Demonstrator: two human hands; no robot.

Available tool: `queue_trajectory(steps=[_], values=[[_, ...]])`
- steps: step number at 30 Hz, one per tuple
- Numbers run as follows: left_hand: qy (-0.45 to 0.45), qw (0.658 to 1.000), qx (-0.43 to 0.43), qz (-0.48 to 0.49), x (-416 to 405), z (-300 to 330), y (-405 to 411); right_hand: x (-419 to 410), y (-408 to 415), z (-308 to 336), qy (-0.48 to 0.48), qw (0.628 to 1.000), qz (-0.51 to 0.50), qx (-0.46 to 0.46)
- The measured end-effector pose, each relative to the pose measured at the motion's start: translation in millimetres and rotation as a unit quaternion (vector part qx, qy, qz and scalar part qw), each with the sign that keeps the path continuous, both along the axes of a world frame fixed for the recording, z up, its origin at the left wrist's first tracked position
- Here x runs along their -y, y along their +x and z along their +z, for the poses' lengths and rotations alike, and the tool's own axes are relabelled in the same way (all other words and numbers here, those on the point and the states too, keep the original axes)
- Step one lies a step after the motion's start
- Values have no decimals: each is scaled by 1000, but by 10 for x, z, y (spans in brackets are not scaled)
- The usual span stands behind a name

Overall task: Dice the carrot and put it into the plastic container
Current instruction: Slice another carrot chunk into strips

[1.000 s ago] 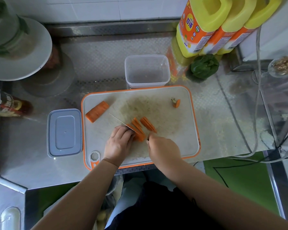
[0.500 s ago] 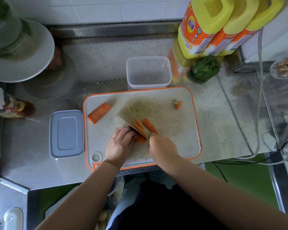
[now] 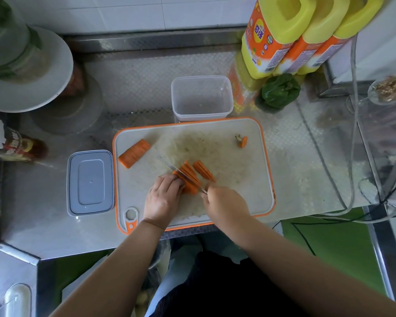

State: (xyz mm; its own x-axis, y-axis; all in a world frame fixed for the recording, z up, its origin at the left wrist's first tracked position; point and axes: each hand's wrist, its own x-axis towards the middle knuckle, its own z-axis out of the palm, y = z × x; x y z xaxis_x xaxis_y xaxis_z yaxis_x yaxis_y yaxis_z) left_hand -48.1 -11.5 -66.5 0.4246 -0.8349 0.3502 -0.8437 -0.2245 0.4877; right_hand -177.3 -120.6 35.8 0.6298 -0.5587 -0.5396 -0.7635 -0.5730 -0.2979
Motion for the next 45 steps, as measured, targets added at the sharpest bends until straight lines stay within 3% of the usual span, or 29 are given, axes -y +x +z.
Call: queue_trajectory(steps=[12,28,38,45], values=[[-20,1000,-22,4,4,-4,13,19,156,75,9,997,15,-79],[-8,1000,5,5,-34,-22,8,167,86,-10,84,994,-52,-42],[-14,1000,10,14,-24,4,-24,-70,-26,54,5,1000,-6,2],[-9,1000,0,19,-33,18,-39,-78,70,65,17,997,-1,-72]])
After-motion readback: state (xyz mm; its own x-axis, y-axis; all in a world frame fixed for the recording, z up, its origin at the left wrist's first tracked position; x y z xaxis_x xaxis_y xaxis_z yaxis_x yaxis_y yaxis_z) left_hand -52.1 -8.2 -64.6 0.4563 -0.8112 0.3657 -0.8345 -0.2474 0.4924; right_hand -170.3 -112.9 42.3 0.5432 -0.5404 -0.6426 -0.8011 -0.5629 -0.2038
